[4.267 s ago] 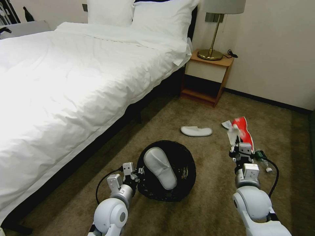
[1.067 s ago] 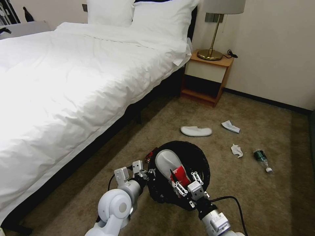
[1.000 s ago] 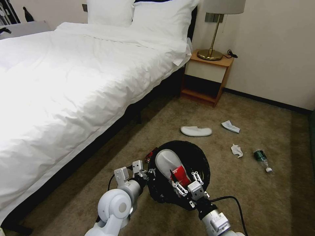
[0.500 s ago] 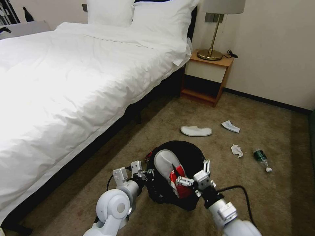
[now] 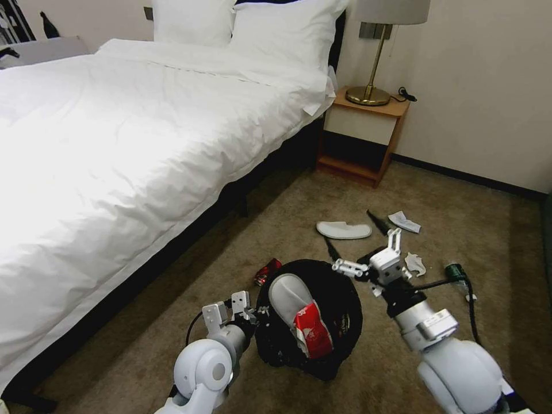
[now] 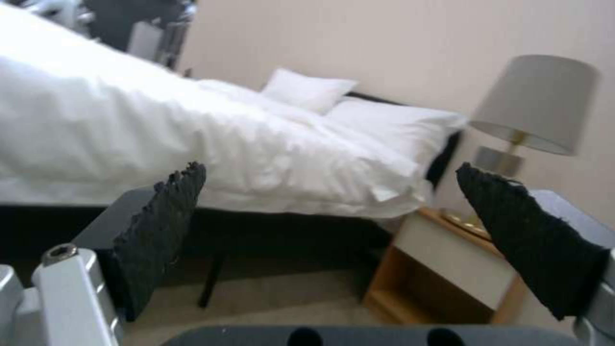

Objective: Pick up the trash bin, then pick up the garbage on the floor and place it into the trash bin.

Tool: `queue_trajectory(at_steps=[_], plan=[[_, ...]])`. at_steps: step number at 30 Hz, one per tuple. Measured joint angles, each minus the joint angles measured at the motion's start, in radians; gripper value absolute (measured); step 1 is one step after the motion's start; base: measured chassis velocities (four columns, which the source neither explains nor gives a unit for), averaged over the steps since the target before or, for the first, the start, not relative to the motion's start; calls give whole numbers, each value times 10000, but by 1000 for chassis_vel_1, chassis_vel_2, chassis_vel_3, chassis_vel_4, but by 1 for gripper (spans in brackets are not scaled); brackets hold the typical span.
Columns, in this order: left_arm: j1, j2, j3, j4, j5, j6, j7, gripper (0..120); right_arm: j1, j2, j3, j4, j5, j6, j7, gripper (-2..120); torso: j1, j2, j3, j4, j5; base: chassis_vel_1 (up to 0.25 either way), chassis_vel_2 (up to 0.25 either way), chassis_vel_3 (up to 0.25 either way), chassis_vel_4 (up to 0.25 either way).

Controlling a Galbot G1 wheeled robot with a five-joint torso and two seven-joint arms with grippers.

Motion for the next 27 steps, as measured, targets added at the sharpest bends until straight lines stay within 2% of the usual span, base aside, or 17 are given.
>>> queue_trajectory(at_steps=[2, 5, 6, 7, 8, 10, 11, 13, 16, 18, 21, 27], plan=[[4, -5, -5, 0, 37, -24, 2, 0, 16, 22, 47, 23, 12, -7, 30, 100, 0, 0, 0, -1, 0, 0, 0, 0, 0], [32, 2, -87, -65, 520, -314, 232, 0, -61, 459, 273, 17, -2, 94, 344, 100, 0, 0, 0, -1, -2, 0, 0, 0, 0], [33, 50, -179, -151, 895, -552, 449, 0, -191, 931, 384, -103, -52, 225, 565, 100, 0, 0, -1, -2, 0, 0, 0, 0, 0], [56, 131, -370, -260, 1603, -911, 1024, 0, -253, 1803, 526, -276, -130, 295, 777, 100, 0, 1, -1, -3, -1, 0, 0, 0, 0], [56, 131, -370, -260, 1603, -911, 1024, 0, -253, 1803, 526, -276, -130, 295, 777, 100, 0, 1, -1, -3, -1, 0, 0, 0, 0], [83, 203, -613, -451, 2410, -1728, 1777, 0, -204, 2899, 675, -652, -320, 293, 1090, 100, 0, 1, 0, 0, -3, 0, 0, 0, 0], [83, 203, -613, -451, 2410, -1728, 1777, 0, -204, 2899, 675, -652, -320, 293, 1090, 100, 0, 1, 0, 0, -3, 0, 0, 0, 0], [84, 260, -785, -729, 2873, -2458, 2198, 0, -342, 3521, 974, -1208, -533, 576, 1214, 100, 0, 0, 0, 0, -3, 0, 0, 0, 0], [114, 303, -893, -917, 3068, -2756, 2355, 0, -483, 3888, 1141, -1538, -650, 773, 1351, 100, 0, 0, 0, -1, -3, 0, 0, 0, 0], [264, 359, -1150, -1199, 3423, -3290, 2597, 0, -909, 4414, 1317, -1873, -837, 1098, 1412, 100, 0, 0, -1, 0, -1, 0, 0, 0, 0], [323, 384, -1320, -1290, 3459, -3535, 2751, 0, -1267, 4659, 1459, -1890, -935, 1218, 1245, 100, 0, 0, 0, -1, -3, 0, 0, 0, 0], [176, 395, -1464, -1378, 3383, -3652, 2840, 0, -1560, 5038, 1702, -2147, -1138, 1548, 1327, 100, 0, 0, -1, -2, -2, 0, 0, 0, 0]])
